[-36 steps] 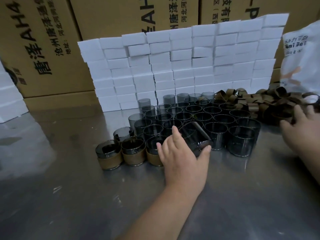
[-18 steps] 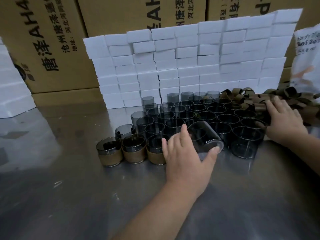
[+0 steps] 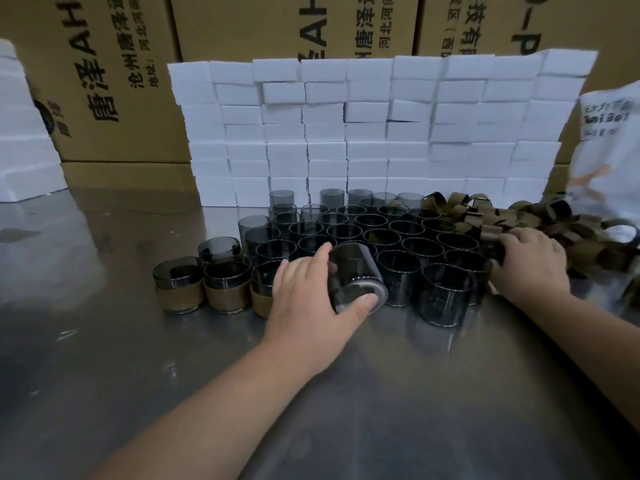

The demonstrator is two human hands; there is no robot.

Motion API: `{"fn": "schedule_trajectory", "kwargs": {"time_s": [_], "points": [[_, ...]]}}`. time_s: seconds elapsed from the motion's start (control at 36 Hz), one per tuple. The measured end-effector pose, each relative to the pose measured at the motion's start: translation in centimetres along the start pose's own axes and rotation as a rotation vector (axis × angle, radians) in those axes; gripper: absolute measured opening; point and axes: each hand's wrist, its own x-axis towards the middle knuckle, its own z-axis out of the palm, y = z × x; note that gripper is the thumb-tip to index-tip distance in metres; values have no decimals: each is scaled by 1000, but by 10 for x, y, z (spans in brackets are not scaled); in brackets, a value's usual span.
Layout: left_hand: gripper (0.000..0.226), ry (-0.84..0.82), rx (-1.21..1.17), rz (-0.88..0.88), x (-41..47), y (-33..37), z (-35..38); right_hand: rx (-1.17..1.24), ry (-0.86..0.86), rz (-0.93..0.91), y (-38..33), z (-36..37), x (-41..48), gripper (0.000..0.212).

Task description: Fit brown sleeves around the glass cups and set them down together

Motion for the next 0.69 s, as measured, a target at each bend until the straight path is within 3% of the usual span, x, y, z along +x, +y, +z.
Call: {"fn": "schedule_trajectory", "kwargs": {"time_s": [0.08, 0.17, 0.25, 0.33, 0.58, 0.69], "points": [[86, -10, 7, -12, 1, -1, -1, -1, -59, 202, 2, -1, -2, 67], [85, -2, 7, 4, 1, -2, -1, -19, -188, 326, 5, 0, 0, 52], [88, 3, 11, 30, 0, -3, -1, -91, -162, 237, 4, 3, 2, 31], [88, 10, -3, 52, 0, -4, 0, -142, -98, 158, 4, 4, 0, 24], [86, 20, -22, 79, 0, -5, -2, -242, -56, 64, -3, -9, -10, 32], [87, 19, -28, 95, -1, -4, -2, 12, 49, 185, -4, -14, -13, 43]]}}
